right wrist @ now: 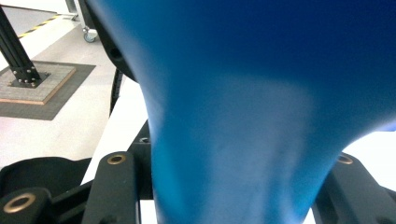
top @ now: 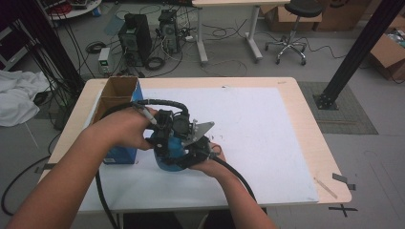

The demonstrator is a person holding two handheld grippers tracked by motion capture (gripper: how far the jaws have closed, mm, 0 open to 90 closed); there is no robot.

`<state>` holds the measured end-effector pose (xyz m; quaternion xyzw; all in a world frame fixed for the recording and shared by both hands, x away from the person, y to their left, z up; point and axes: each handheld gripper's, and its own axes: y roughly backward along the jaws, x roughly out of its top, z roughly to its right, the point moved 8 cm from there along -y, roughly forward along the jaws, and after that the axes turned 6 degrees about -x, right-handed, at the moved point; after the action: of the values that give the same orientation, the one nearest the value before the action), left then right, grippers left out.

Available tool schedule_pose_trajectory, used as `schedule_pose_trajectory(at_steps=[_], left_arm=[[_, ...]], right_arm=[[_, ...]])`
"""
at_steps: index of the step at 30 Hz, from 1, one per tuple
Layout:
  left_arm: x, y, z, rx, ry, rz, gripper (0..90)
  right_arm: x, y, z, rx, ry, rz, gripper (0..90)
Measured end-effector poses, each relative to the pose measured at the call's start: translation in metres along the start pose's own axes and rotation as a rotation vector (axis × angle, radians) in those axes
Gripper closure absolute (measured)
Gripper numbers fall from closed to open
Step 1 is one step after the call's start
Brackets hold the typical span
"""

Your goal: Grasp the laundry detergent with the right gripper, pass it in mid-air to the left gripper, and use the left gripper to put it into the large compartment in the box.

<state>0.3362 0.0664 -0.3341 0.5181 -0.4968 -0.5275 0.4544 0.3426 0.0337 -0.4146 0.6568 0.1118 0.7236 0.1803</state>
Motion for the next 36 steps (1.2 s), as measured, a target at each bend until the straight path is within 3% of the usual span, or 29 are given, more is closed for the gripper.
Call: schedule_pose_trajectory(at_steps=[8,18,20,23,24,25,32,36], left_arm=[[0.000,-0.002,0.001,-0.032,0.038,-0.007,39.0],[0.002,0.001,-0.001,-0.038,0.045,-0.014,39.6],[0.003,0.002,-0.002,-0.036,0.052,-0.009,39.6],[0.003,0.006,-0.005,-0.038,0.057,-0.015,39.6],[0.002,0.007,-0.005,-0.038,0.063,-0.020,39.6],[0.002,0.007,-0.006,-0.040,0.064,-0.025,39.6],[0.000,0.008,-0.010,-0.045,0.076,-0.029,39.6],[0.000,0.010,-0.010,-0.046,0.073,-0.030,39.6]], right_arm=[[0.000,-0.002,-0.002,0.007,-0.009,-0.003,45.6],[0.000,0.000,0.000,0.004,0.005,0.002,44.3],[-0.001,0.005,-0.002,0.009,-0.030,-0.022,43.1],[-0.001,0.009,0.006,-0.016,0.011,0.002,39.6],[0.000,0.012,0.002,0.006,-0.036,0.005,38.5],[-0.001,0.014,0.002,-0.001,-0.041,-0.010,38.0],[0.000,0.023,0.008,-0.013,-0.004,0.004,34.9],[0.000,0.025,0.009,-0.024,-0.012,-0.003,32.1]])
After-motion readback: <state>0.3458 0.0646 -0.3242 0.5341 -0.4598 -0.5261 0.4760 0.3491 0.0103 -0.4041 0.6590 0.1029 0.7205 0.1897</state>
